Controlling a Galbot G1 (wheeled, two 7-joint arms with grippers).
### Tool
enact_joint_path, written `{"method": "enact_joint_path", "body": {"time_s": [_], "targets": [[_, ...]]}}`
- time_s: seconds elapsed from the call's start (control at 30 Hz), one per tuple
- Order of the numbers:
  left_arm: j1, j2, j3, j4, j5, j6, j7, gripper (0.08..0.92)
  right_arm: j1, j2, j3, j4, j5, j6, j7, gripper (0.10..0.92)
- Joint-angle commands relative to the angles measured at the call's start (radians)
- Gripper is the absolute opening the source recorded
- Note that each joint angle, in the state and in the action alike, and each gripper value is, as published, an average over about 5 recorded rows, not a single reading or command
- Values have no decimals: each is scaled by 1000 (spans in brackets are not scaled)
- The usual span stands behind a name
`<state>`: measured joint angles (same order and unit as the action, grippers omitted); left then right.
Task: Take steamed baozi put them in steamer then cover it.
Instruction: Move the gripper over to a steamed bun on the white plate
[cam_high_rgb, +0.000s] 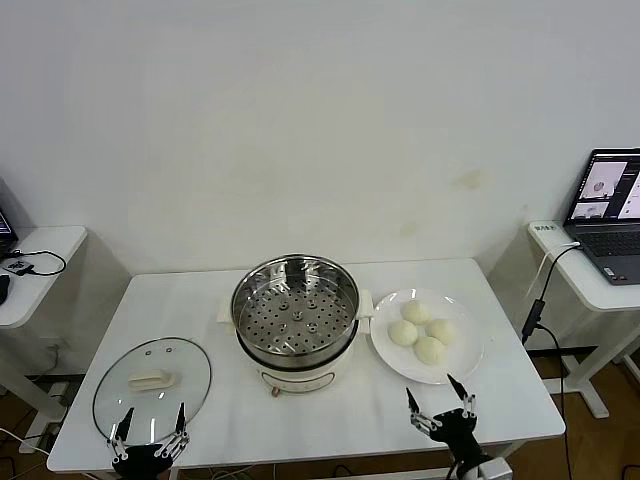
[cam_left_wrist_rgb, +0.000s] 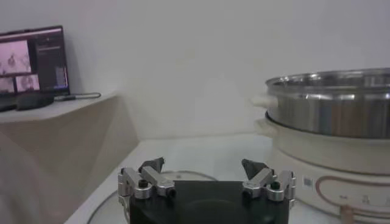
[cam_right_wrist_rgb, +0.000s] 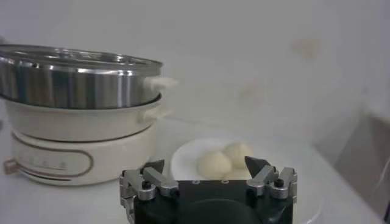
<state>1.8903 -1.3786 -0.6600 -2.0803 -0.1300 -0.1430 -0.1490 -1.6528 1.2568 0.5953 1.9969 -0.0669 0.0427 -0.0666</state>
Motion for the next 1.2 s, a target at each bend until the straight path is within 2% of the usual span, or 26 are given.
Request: {"method": "enact_joint_path", "body": {"time_s": [0.03,0.27,0.43,0.6,0.8,0.93,1.07,1.2], "targets": [[0,-8,2,-11,78,-7,18,823,106,-100,100,-15,-314,12,21,823],[-9,-12,3,-20,108,-9,24,823,271,-322,159,-51,-509,-42,-92,823],[-12,-17,3,-13,125,-13,21,823,427,-540,107,-120,-549,-47,-230,823],[-19,-30,9,-9,145,-13,17,823,681,-739,-95,-203,-555,-28,-403,823],[-28,-37,16,-11,163,-11,16,823,1067,-825,-484,-347,-460,-19,-623,823],[-31,-37,21,-10,167,-10,16,823,1304,-836,-771,-390,-324,-58,-749,823],[-33,-35,29,-9,173,-10,15,823,1551,-810,-1050,-452,-185,-77,-837,823],[-39,-32,28,-8,170,-11,13,823,1775,-732,-1283,-567,-114,-71,-891,823]]}}
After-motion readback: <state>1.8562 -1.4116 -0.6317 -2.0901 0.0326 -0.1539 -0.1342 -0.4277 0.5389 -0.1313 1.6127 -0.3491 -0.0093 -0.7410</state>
